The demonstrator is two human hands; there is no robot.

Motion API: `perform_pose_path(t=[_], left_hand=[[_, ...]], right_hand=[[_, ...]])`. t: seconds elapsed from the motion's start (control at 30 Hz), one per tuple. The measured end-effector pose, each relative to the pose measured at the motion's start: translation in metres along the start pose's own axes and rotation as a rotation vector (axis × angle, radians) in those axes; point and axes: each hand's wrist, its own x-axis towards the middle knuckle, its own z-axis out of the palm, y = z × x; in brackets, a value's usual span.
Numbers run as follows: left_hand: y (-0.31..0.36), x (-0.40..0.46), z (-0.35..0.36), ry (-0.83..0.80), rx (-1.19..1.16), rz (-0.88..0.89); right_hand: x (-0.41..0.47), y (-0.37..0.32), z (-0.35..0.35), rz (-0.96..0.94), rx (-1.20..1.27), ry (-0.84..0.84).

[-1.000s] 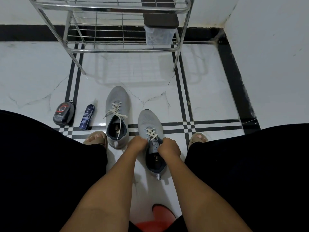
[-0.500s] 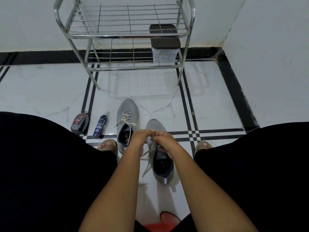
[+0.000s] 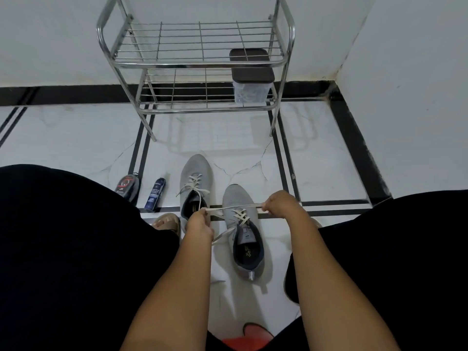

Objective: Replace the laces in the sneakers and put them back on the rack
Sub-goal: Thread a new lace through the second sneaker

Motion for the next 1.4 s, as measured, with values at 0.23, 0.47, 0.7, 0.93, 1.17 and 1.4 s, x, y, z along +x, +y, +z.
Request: perform_pose_path(t=[0.23,0.47,0.7,0.93,1.17,1.4], left_hand=[[-0.015,-0.005,-0.007,0.348,0.606,0.278],[-0.024,-0.027,0.033,-0.537,0.968,0.574],[-0.031,-0.006,0.020,-0.400,1.106,0.623],[-0.032,0.000,0.024,-0.289,1.110,0.668],[-0.057,0.017,0.019,-0.110,1.285,0.634],[-0.068,0.014,0.031,0.068,1.568,0.689]], right_hand=[[-0.004,-0.008,0.002,-0.097,-0.287,0.176],[-0.008,-0.028,0.021,-0.326,-0.291,0.201],[0.003,-0.018,0.016,-0.254,-0.154,0.154],[0.012,-0.003,0.031,-0.120,-0.011,0.220],[0.018,0.028,0.074,0.038,-0.043,-0.079],[0.039,0.043,0.079,0.197,0.079,-0.048]])
